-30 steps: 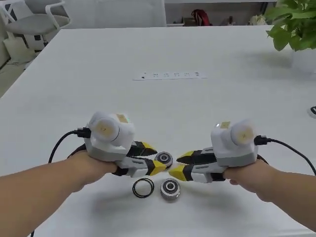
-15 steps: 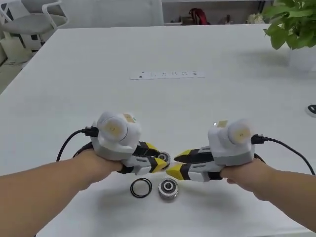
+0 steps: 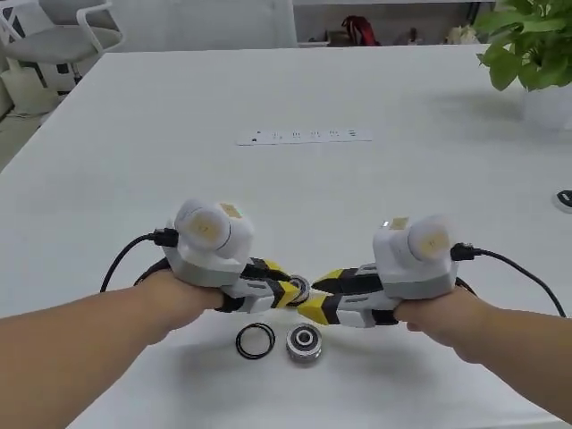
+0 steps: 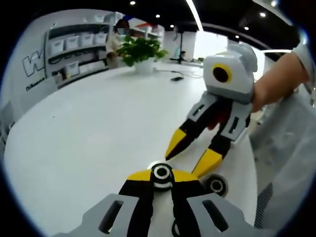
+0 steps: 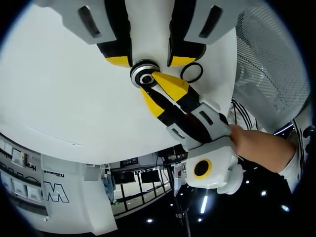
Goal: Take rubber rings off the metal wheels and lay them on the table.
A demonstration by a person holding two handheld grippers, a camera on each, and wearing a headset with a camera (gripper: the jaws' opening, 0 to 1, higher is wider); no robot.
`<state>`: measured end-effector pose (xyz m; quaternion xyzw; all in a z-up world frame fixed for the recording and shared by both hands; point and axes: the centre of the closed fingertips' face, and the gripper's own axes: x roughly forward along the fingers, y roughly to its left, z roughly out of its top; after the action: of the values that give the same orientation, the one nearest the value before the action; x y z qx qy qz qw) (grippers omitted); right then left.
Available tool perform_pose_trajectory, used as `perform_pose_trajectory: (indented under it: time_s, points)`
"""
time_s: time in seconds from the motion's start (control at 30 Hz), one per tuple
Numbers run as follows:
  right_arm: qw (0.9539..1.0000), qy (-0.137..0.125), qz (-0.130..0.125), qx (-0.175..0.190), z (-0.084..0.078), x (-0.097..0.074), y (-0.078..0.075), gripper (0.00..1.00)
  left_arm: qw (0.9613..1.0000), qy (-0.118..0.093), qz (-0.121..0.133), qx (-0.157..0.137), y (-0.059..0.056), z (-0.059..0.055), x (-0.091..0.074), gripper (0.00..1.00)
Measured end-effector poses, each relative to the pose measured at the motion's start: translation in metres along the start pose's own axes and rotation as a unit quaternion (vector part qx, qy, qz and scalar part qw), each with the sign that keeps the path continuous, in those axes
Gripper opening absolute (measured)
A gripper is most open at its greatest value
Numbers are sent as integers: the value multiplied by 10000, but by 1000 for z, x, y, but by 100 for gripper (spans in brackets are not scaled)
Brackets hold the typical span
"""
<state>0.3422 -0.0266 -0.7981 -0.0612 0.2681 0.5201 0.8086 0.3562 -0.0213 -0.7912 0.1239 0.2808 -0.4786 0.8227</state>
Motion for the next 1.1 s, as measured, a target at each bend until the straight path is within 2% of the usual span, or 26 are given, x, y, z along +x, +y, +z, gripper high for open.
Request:
perform_pose_trajectory:
  time_s: [0.3,0.53,0.67,0.87,1.1]
  points:
    - [9999,11,-109,-65,3,5,-3,26,9999,-16,71,109,-1,-1,0,14]
    - [9995,68,-237,-183,3,14,-6,28,9998,-31,150,88,-1,-1,1,14]
    - [9994,127,-222,-223,1,19,-4,27,9998,-64,188,59,0,-1,1,14]
    - [9991,120,-308,-277,1,16,-6,24,9997,-67,211,45,0,-1,1,13]
    - [9993,113,-285,-213,-1,11,-7,21,9997,-69,224,21,0,-1,1,13]
